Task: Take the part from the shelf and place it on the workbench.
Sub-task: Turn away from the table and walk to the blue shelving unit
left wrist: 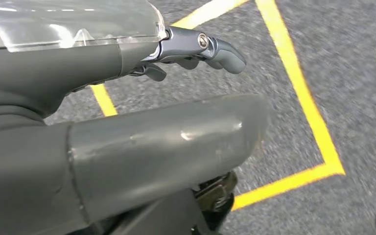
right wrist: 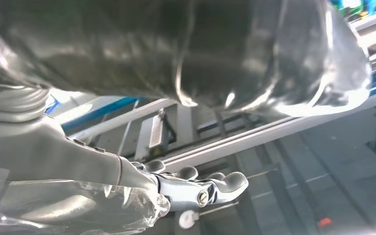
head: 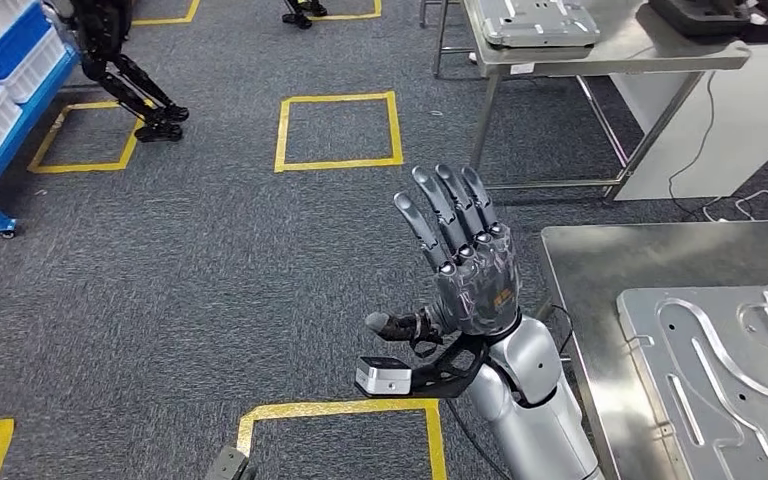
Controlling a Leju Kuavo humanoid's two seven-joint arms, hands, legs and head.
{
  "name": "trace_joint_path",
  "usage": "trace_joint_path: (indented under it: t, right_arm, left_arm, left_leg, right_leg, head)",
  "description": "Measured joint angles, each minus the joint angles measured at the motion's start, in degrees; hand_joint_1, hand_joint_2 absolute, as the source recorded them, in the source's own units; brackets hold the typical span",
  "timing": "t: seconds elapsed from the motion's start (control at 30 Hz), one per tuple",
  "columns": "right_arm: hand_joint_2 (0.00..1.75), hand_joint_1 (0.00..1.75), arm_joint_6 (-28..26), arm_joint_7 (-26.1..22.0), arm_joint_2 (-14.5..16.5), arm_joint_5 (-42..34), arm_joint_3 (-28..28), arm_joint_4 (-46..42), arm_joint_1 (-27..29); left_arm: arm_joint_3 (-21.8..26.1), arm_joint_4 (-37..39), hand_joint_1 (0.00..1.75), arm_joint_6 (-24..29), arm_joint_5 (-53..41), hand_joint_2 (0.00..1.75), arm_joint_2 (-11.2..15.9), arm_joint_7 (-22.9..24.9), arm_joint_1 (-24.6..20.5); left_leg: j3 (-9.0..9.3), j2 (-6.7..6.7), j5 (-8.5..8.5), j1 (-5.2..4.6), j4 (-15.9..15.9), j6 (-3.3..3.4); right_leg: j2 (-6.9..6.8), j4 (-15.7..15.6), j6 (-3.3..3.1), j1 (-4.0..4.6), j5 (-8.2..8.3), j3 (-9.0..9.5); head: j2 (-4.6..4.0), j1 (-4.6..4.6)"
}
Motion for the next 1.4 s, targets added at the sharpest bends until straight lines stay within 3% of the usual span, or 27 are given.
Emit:
trace_joint_path:
  t: [0.03, 0.1, 0.17, 0.23, 0.3, 0.37, 0.43, 0.47, 0.5, 0.53, 0.6, 0.67, 0.73, 0.8, 0.87, 0.93, 0.97, 1.0, 1.03, 1.1, 1.17, 1.23, 1.27, 1.33, 1.4]
  right_arm:
    - [0.0, 0.0, 0.0, 0.0, 0.0, 0.0, 0.0, 0.0, 0.0]
    - [0.0, 0.0, 0.0, 0.0, 0.0, 0.0, -0.2, -0.1, 0.1]
    - [0.0, 0.0, 0.0, 0.0, 0.0, 0.0, -0.4, -0.2, 0.2]
    - [0.0, 0.0, 0.0, -0.1, 0.0, 0.0, -0.5, -0.3, 0.2]
    - [0.0, 0.0, 0.0, -0.1, 0.0, 0.0, -0.5, -0.4, 0.3]
    - [0.0, 0.0, 0.0, -0.1, 0.0, 0.0, -0.7, -0.5, 0.5]
    - [0.0, 0.0, 0.0, -0.1, 0.0, 0.0, -0.9, -0.5, 0.9]
    - [0.0, 0.0, 0.0, -0.1, 0.0, 0.0, -0.9, -0.5, 1.0]
    - [0.0, 0.0, 0.0, -0.1, 0.0, 0.0, -0.9, -0.5, 1.1]
    - [0.0, 0.0, 0.0, -0.1, 0.0, 0.1, -0.9, -0.5, 1.1]
    - [0.0, 0.0, 0.0, -0.1, 0.0, 0.2, -0.9, -0.5, 1.0]
    - [0.0, 0.0, 0.0, 0.0, 0.0, 0.5, -1.0, -0.5, 1.0]
    - [0.0, 0.0, 0.0, 0.1, 0.0, 0.8, -1.0, -0.5, 0.9]
    - [0.0, 0.0, 0.0, 0.2, 0.1, 0.9, -1.0, -0.5, 0.8]
    - [0.0, 0.0, 0.0, 0.3, 0.2, 1.0, -1.0, -0.5, 0.8]
    - [0.0, 0.0, 0.0, 0.4, 0.3, 1.1, -1.1, -0.6, 0.8]
    - [0.0, 0.0, 0.0, 0.5, 0.3, 1.2, -1.1, -0.6, 0.9]
    - [0.0, 0.0, 0.0, 0.6, 0.3, 1.2, -1.1, -0.6, 0.9]
    - [0.0, 0.0, 0.0, 0.7, 0.3, 1.3, -1.1, -0.6, 0.8]
    - [0.0, 0.0, 0.0, 0.9, 0.3, 1.4, -1.1, -0.6, 0.8]
    - [0.0, 0.0, 0.0, 1.0, 0.3, 1.7, -1.1, -0.6, 0.7]
    - [0.0, 0.0, 0.0, 1.1, 0.3, 1.9, -1.1, -0.7, 0.6]
    - [0.0, 0.0, 0.0, 1.2, 0.3, 1.9, -1.1, -0.7, 0.5]
    - [0.0, 0.0, 0.0, 1.3, 0.3, 2.0, -1.1, -0.7, 0.5]
    - [0.0, 0.0, 0.0, 1.4, 0.2, 2.0, -1.2, -0.8, 0.6]
  left_arm:
    - [0.0, 0.0, 0.0, 0.0, -0.1, 0.0, 0.1, 0.1, 0.1]
    - [0.0, 0.0, 0.0, 0.0, -0.3, 0.0, 0.2, 0.4, 0.2]
    - [0.0, 0.0, 0.0, 0.1, -0.4, 0.0, 0.3, 0.5, 0.3]
    - [0.0, 0.0, 0.0, 0.2, -0.4, 0.0, 0.4, 0.6, 0.5]
    - [0.0, 0.0, 0.0, 0.3, -0.5, 0.0, 0.4, 0.7, 0.5]
    - [0.0, 0.0, 0.0, 0.3, -0.6, 0.0, 0.4, 0.7, 0.3]
    - [0.0, 0.0, 0.0, 0.3, -0.7, 0.0, 0.4, 0.8, 0.2]
    - [0.0, 0.0, 0.0, 0.2, -0.8, 0.0, 0.4, 0.8, 0.3]
    - [0.0, 0.0, 0.0, 0.2, -0.8, 0.0, 0.5, 0.8, 0.3]
    - [0.0, 0.0, 0.0, 0.1, -0.9, 0.0, 0.4, 0.8, 0.3]
    - [-0.1, 0.0, 0.0, 0.0, -1.0, 0.0, 0.3, 0.8, 0.2]
    - [-0.1, 0.0, 0.0, 0.0, -1.1, 0.0, 0.3, 0.8, 0.1]
    - [-0.1, 0.0, 0.0, -0.1, -1.2, 0.0, 0.3, 0.8, 0.2]
    - [-0.1, 0.0, 0.0, -0.1, -1.2, 0.0, 0.3, 0.8, 0.3]
    - [-0.2, 0.0, 0.0, -0.2, -1.3, 0.0, 0.4, 0.8, 0.1]
    - [-0.2, 0.0, 0.0, -0.2, -1.5, 0.0, 0.4, 0.9, -0.1]
    - [-0.3, 0.0, 0.0, -0.2, -1.6, 0.0, 0.4, 0.9, -0.1]
    - [-0.3, 0.0, 0.0, -0.2, -1.7, 0.0, 0.4, 0.9, 0.0]
    - [-0.4, 0.0, 0.0, -0.2, -1.8, 0.0, 0.4, 0.9, 0.0]
    - [-0.5, 0.0, 0.0, -0.2, -1.9, 0.0, 0.5, 0.9, -0.1]
    - [-0.5, 0.0, 0.0, -0.3, -2.0, 0.0, 0.5, 0.9, -0.4]
    - [-0.6, 0.0, 0.0, -0.4, -2.1, 0.0, 0.5, 0.9, -0.4]
    - [-0.6, 0.0, 0.0, -0.4, -2.1, 0.0, 0.5, 0.9, -0.3]
    - [-0.6, 0.0, 0.0, -0.4, -2.1, 0.0, 0.5, 1.0, -0.4]
    - [-0.6, 0.0, 0.0, -0.5, -2.1, 0.0, 0.5, 1.0, -0.5]
  left_leg:
    - [1.98, 0.73, 1.89, 0.1, -3.7, -0.09]
    - [5.34, 2.57, 3.9, -0.29, -10.0, 0.3]
    - [5.98, 2.96, 3.75, -0.76, -11.5, 1.12]
    - [5.9, 1.78, 3.91, -0.62, -11.7, 1.91]
    - [6.07, 0.71, 4.1, -0.4, -12.0, 2.65]
    - [6.07, -0.44, 4.23, -0.38, -12.1, 3.14]
    - [6.01, -1.78, 4.26, -0.51, -12.1, 3.32]
    - [6.02, -2.5, 4.27, -0.57, -12.1, 3.35]
    - [6.07, -3.28, 4.28, -0.62, -12.0, 3.35]
    - [6.17, -4.07, 4.29, -0.66, -12.0, 3.33]
    - [6.18, -5.49, 4.35, -0.7, -11.9, 3.15]
    - [5.77, -6.67, 4.55, -0.52, -11.9, 2.54]
    - [5.44, -7.83, 4.84, -0.31, -12.1, 1.68]
    - [4.76, -6.08, 3.97, -0.54, -10.8, 1.1]
    - [2.17, -2.4, 0.91, -0.69, -5.4, 0.76]
    - [-1.26, -0.75, -2.05, -0.46, 1.7, 0.38]
    - [-2.03, -0.47, -2.27, -0.33, 3.3, 0.21]
    - [-1.68, -0.24, -1.43, -0.22, 2.8, 0.07]
    - [-0.18, 0.16, 0.26, -0.13, 0.1, 0.0]
    - [4.12, 2.49, 3.39, -0.35, -7.6, 0.15]
    - [6.21, 4.02, 4.17, -0.72, -11.7, 0.83]
    - [6.13, 3.09, 3.97, -0.81, -11.9, 1.65]
    - [6.15, 2.52, 4.01, -0.75, -12.0, 2.0]
    - [6.22, 1.34, 4.21, -0.6, -12.3, 2.67]
    - [6.17, 0.12, 4.3, -0.63, -12.3, 3.08]
  right_leg:
    - [-0.65, 0.3, 0.23, -0.05, -0.27, 0.06]
    - [-1.75, 0.9, 0.89, 0.18, -0.89, 0.05]
    - [-2.62, 1.1, 1.52, 0.59, -1.2, 0.11]
    - [-2.84, 1.1, 2.11, 0.49, -1.51, 0.41]
    - [-0.33, 3.3, 2.6, 0.09, -3.3, -0.31]
    - [2.55, 9.8, 2.7, -0.04, -6.84, -3.4]
    - [3.2, 16.5, 2.63, 0.08, -9.05, -6.93]
    - [3.29, 17.3, 2.52, 0.13, -8.57, -7.61]
    - [3.44, 16.0, 2.31, 0.16, -6.97, -7.19]
    - [4.0, 12.6, 1.99, 0.21, -4.62, -5.79]
    - [6.69, 5.1, 1.2, 0.14, -1.1, -2.49]
    - [8.38, 1.9, 0.85, 0.18, -0.46, -1.15]
    - [7.41, 1.2, 0.78, 0.12, -0.35, -0.87]
    - [5.85, 0.3, 0.42, -0.2, 0.02, -0.25]
    - [4.01, -0.2, 0.1, -0.22, 0.18, 0.15]
    - [2.2, -0.2, 0.02, -0.1, 0.08, 0.15]
    - [1.35, -0.2, 0.04, -0.09, 0.0, 0.15]
    - [0.55, -0.1, 0.12, -0.11, -0.1, 0.19]
    - [-0.18, -0.1, 0.26, -0.15, -0.24, 0.27]
    - [-1.37, 0.3, 0.76, -0.01, -0.72, 0.45]
    - [-2.32, 0.6, 1.41, 0.41, -1.18, 0.6]
    - [-3.31, 0.6, 1.99, 0.59, -1.46, 0.89]
    - [-3.1, 0.7, 2.33, 0.49, -1.77, 1.02]
    - [-0.61, 3.3, 2.79, 0.16, -3.79, 0.05]
    - [2.3, 10.2, 2.85, 0.1, -7.43, -3.27]
  head:
    - [0.0, -0.01]
    - [0.0, 0.02]
    - [0.0, 0.1]
    - [0.0, 0.14]
    - [0.0, 0.14]
    - [0.0, 0.15]
    - [0.0, 0.15]
    - [0.0, 0.14]
    - [0.0, 0.15]
    - [0.0, 0.15]
    - [0.0, 0.15]
    - [0.0, 0.16]
    - [0.0, 0.17]
    - [0.0, 0.1]
    - [0.0, 0.01]
    - [0.0, -0.03]
    - [0.0, -0.04]
    - [0.0, -0.04]
    - [0.0, -0.04]
    - [0.0, -0.06]
    - [0.0, 0.01]
    - [0.0, 0.08]
    - [0.0, 0.07]
    - [0.0, 0.07]
    - [0.0, 0.08]
